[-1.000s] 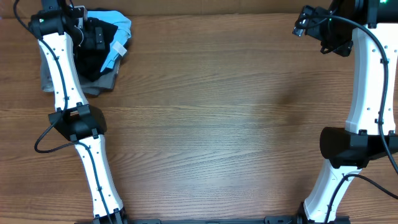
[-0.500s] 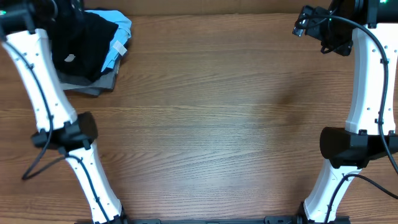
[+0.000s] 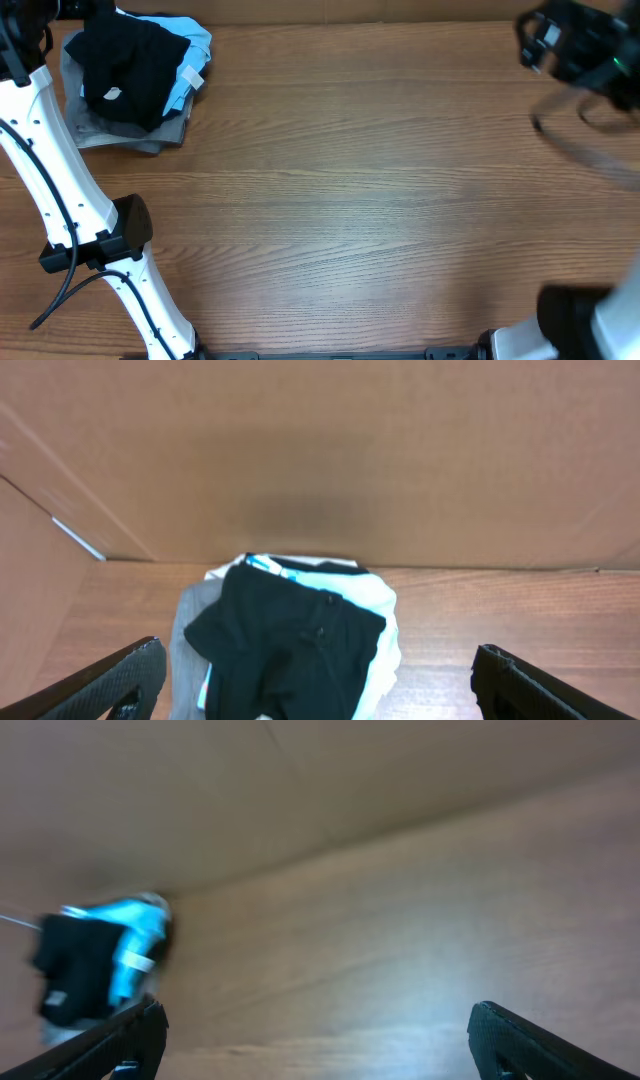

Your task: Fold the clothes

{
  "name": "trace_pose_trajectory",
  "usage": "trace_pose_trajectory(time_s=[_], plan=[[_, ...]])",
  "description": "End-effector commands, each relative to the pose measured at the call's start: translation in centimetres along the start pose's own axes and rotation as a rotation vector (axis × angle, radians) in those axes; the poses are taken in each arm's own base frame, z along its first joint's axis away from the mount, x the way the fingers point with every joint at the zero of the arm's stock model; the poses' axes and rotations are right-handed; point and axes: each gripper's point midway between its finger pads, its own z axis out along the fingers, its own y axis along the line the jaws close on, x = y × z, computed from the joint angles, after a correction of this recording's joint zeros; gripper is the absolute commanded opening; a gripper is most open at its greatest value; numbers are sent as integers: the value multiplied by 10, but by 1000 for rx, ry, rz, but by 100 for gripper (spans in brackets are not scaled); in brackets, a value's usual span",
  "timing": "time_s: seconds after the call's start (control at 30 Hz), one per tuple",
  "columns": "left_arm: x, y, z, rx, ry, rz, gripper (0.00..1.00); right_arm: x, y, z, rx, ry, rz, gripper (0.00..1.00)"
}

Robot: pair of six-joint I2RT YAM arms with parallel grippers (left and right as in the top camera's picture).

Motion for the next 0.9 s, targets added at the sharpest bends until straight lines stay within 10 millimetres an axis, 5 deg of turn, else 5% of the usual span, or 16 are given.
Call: trace_pose_trajectory(time_s=[0.0, 0.27, 0.87], plan=[[-1, -4, -8, 13, -2, -5, 100, -1, 14, -54, -48, -112, -30, 100], [6, -5, -8, 16, 24, -10, 100, 6, 22, -108, -79, -219, -52, 100], [6, -5, -8, 16, 24, -10, 100, 15, 19, -147, -58, -352, -98, 100]])
